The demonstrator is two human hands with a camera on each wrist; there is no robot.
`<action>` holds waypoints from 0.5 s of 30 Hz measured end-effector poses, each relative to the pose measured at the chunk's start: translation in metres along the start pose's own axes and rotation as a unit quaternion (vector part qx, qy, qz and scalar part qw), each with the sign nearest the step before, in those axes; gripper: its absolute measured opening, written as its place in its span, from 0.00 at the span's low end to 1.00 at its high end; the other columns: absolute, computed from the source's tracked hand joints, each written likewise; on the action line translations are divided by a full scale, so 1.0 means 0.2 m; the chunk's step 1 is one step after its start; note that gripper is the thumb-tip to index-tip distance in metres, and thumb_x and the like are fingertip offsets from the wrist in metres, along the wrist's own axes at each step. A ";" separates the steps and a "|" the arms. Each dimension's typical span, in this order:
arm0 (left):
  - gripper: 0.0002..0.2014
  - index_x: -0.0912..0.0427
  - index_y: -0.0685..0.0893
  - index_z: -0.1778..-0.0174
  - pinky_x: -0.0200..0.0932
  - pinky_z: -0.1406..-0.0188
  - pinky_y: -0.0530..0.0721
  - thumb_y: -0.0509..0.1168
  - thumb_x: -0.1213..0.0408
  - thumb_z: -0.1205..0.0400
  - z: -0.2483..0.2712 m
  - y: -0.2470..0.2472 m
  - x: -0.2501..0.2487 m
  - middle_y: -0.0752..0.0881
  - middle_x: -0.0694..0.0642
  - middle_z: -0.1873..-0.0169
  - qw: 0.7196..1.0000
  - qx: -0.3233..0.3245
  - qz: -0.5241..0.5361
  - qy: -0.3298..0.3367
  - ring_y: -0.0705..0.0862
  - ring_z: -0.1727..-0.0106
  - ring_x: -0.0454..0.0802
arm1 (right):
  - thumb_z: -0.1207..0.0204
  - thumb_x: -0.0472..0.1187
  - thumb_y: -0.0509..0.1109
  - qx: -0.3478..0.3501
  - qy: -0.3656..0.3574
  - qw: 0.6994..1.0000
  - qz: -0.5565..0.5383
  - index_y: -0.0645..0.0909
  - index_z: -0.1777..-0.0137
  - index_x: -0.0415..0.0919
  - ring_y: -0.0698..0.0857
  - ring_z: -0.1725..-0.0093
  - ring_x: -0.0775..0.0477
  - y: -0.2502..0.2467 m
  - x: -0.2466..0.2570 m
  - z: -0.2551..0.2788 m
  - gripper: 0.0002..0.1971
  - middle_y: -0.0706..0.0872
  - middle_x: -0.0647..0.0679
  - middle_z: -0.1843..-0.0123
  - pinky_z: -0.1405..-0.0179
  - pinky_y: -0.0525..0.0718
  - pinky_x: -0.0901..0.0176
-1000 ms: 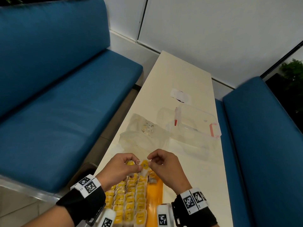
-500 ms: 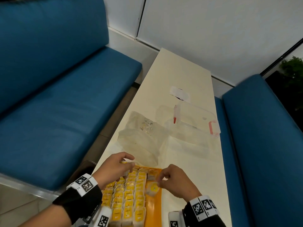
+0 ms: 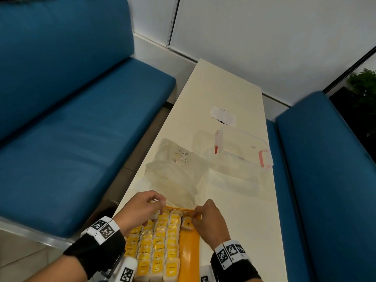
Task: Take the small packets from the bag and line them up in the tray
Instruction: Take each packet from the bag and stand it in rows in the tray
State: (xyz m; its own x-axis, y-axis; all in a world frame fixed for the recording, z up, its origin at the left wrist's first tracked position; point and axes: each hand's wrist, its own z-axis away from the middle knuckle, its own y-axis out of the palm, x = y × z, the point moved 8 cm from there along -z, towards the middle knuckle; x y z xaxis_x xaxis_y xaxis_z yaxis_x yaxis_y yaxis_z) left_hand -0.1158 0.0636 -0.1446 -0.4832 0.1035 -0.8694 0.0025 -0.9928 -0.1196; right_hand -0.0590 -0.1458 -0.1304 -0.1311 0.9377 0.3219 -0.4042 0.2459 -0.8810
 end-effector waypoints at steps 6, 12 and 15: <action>0.11 0.54 0.90 0.49 0.42 0.75 0.79 0.66 0.53 0.12 0.01 0.00 0.00 0.93 0.56 0.59 0.999 0.006 0.049 -0.023 0.86 0.67 0.49 | 0.19 0.46 0.67 -0.026 -0.004 1.000 0.006 0.88 0.49 0.50 0.80 0.49 0.52 0.01 -0.01 -0.01 0.08 0.73 0.51 0.50 0.55 0.82 0.61; 0.11 0.54 0.90 0.49 0.42 0.74 0.80 0.65 0.53 0.12 0.02 -0.01 -0.01 0.93 0.54 0.59 0.999 0.007 0.047 -0.025 0.87 0.65 0.49 | 0.19 0.49 0.67 -0.042 -0.034 0.998 0.011 0.87 0.47 0.51 0.79 0.51 0.54 -0.01 -0.01 0.01 0.09 0.71 0.53 0.52 0.57 0.79 0.66; 0.11 0.54 0.90 0.48 0.42 0.75 0.80 0.65 0.53 0.12 0.02 -0.01 -0.01 0.93 0.54 0.59 0.998 0.008 0.048 -0.028 0.87 0.65 0.50 | 0.19 0.50 0.67 -0.058 -0.037 0.998 0.017 0.87 0.48 0.51 0.78 0.52 0.55 -0.02 -0.02 0.01 0.08 0.71 0.54 0.52 0.62 0.73 0.71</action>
State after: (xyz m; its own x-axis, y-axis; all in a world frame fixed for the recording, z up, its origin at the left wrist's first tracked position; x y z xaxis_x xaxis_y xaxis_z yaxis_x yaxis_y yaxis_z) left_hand -0.1179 0.0645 -0.1405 -0.5298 0.0047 -0.8481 0.0373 -0.9989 -0.0289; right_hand -0.0585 -0.1504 -0.1269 -0.2114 0.9260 0.3129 -0.2923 0.2456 -0.9243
